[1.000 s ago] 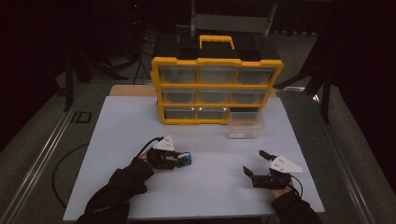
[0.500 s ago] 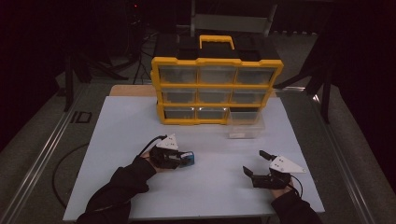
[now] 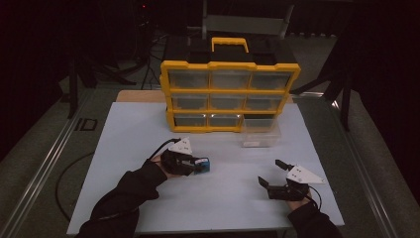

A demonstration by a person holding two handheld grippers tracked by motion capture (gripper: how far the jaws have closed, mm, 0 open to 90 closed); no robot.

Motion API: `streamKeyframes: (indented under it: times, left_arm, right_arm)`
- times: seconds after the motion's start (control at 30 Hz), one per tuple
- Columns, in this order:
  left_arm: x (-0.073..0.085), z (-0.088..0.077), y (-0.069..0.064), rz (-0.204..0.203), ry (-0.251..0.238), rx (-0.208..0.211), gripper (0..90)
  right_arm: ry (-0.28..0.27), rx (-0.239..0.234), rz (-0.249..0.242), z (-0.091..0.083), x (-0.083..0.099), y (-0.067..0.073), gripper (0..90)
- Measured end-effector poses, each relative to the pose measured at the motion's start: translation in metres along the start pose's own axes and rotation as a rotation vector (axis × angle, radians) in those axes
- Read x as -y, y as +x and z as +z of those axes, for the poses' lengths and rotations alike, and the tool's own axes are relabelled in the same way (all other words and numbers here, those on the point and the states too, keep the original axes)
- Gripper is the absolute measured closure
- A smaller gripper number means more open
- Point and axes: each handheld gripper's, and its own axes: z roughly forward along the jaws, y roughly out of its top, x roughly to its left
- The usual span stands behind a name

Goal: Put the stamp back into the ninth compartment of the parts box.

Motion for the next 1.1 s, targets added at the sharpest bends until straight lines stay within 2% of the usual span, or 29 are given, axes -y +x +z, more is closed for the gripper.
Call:
streamKeyframes:
  times: [0.07, 0.17, 0.4, 0.47, 0.57, 0.83, 1.1]
  left_arm:
    - [-0.004, 0.0, 0.0, 0.018, -0.005, 0.005, 69.8]
    - [-0.011, 0.001, 0.001, 0.016, 0.005, 0.026, 69.8]
    - [-0.024, 0.005, 0.0, 0.051, 0.018, 0.059, 69.8]
    - [-0.027, 0.006, 0.001, 0.061, 0.015, 0.083, 69.8]
    - [-0.032, 0.007, 0.002, 0.061, 0.028, 0.083, 69.8]
    - [-0.056, 0.012, 0.002, 0.11, 0.024, 0.11, 69.8]
    - [-0.075, 0.014, 0.006, 0.116, 0.014, 0.133, 69.8]
  right_arm:
    - [-0.002, -0.001, 0.003, 0.0, 0.0, 0.0, 10.2]
    - [-0.001, -0.001, 0.0, 0.0, 0.0, 0.0, 10.2]
    - [-0.002, -0.005, -0.004, 0.0, 0.0, 0.0, 10.2]
    - [-0.001, -0.005, -0.003, 0.0, 0.0, 0.0, 10.2]
    - [-0.001, -0.004, -0.005, 0.0, 0.0, 0.0, 10.2]
    - [-0.004, -0.005, -0.004, 0.0, 0.0, 0.0, 10.2]
    - [-0.007, -0.007, -0.004, 0.0, -0.001, 0.0, 10.2]
